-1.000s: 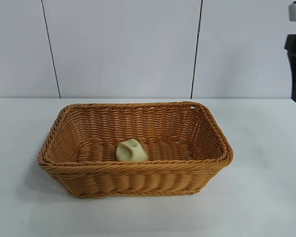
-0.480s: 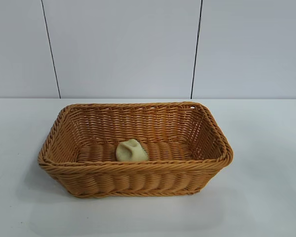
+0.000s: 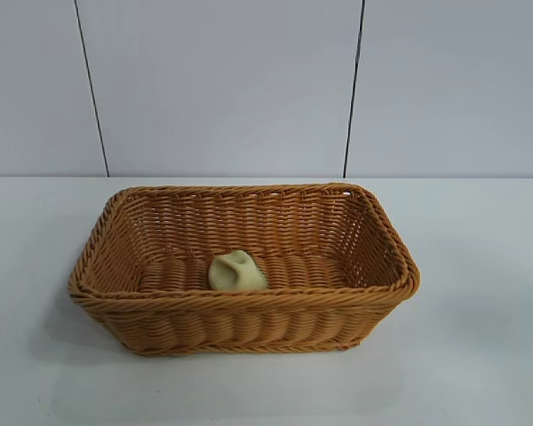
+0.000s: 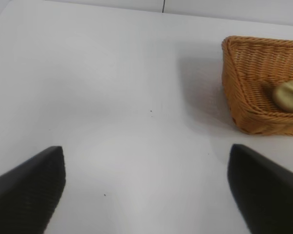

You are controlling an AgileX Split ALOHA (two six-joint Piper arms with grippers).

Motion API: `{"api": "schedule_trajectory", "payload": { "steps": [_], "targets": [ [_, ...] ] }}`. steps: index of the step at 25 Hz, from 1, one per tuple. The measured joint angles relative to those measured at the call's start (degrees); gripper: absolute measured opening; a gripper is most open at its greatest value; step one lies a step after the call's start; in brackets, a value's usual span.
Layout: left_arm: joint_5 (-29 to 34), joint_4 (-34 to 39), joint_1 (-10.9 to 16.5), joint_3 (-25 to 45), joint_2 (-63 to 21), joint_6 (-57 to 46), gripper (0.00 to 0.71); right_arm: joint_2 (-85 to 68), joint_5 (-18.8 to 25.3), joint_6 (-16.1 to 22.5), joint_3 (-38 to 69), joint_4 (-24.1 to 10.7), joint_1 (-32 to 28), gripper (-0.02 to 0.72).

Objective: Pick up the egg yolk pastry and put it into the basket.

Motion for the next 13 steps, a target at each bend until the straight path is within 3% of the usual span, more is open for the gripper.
{"api": "schedule_trajectory", "payload": {
  "steps": [13],
  "targets": [
    [0.0, 0.0, 0.0, 0.0, 0.0, 0.0, 0.695, -3.23, 0.08, 0.0, 0.07, 0.0, 0.07, 0.642]
  ]
}}
